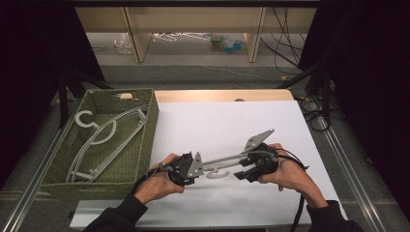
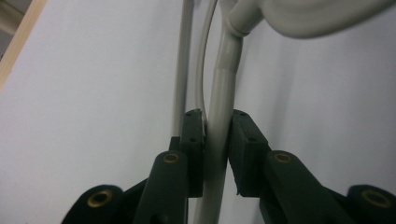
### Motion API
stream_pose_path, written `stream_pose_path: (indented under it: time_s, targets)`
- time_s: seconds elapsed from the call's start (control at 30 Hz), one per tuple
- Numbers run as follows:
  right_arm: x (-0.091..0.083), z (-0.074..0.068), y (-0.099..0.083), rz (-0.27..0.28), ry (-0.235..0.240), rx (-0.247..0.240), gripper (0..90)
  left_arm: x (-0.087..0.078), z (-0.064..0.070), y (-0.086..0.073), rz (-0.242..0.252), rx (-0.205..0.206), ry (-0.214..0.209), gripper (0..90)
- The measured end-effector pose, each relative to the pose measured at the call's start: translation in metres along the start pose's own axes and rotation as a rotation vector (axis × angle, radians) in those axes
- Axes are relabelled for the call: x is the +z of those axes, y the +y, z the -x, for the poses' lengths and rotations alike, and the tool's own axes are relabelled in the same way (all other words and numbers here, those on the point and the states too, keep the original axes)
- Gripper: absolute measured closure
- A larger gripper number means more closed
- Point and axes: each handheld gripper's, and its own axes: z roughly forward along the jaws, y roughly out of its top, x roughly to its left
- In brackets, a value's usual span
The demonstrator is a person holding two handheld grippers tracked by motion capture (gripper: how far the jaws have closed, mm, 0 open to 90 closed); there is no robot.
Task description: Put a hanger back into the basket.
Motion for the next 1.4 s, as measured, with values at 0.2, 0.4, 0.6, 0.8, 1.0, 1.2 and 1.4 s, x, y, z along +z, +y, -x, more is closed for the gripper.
stream_pose_path:
  time_s: [0.2, 0.4, 0.6, 0.8, 1.0, 1.2, 1.4]
  targets:
    - [-0.01, 0.0, 0.0, 0.056, -0.048, 0.059, 41.3, -0.004, -0.015, 0.003, 0.025, -0.186, -0.008, 79.2]
    - [-0.007, -0.005, -0.002, 0.11, -0.076, 0.104, 39.2, -0.015, -0.024, -0.001, 0.039, -0.332, -0.064, 79.2]
    - [0.001, -0.013, -0.006, 0.086, -0.035, 0.097, 38.7, -0.03, -0.035, -0.006, 0.085, -0.478, -0.112, 79.2]
    - [0.004, -0.021, -0.013, 0.09, -0.007, 0.085, 37.8, -0.055, -0.044, -0.01, 0.196, -0.619, -0.154, 79.1]
    - [0.009, -0.026, -0.022, 0.115, 0.006, 0.1, 36.2, -0.084, -0.053, -0.017, 0.322, -0.724, -0.136, 79.2]
    - [0.013, -0.025, -0.027, 0.133, 0.002, 0.116, 33.5, -0.116, -0.067, -0.03, 0.412, -0.793, -0.11, 79.1]
    - [0.018, -0.026, -0.027, 0.117, 0.015, 0.115, 33.5, -0.148, -0.081, -0.039, 0.449, -0.826, -0.082, 79.1]
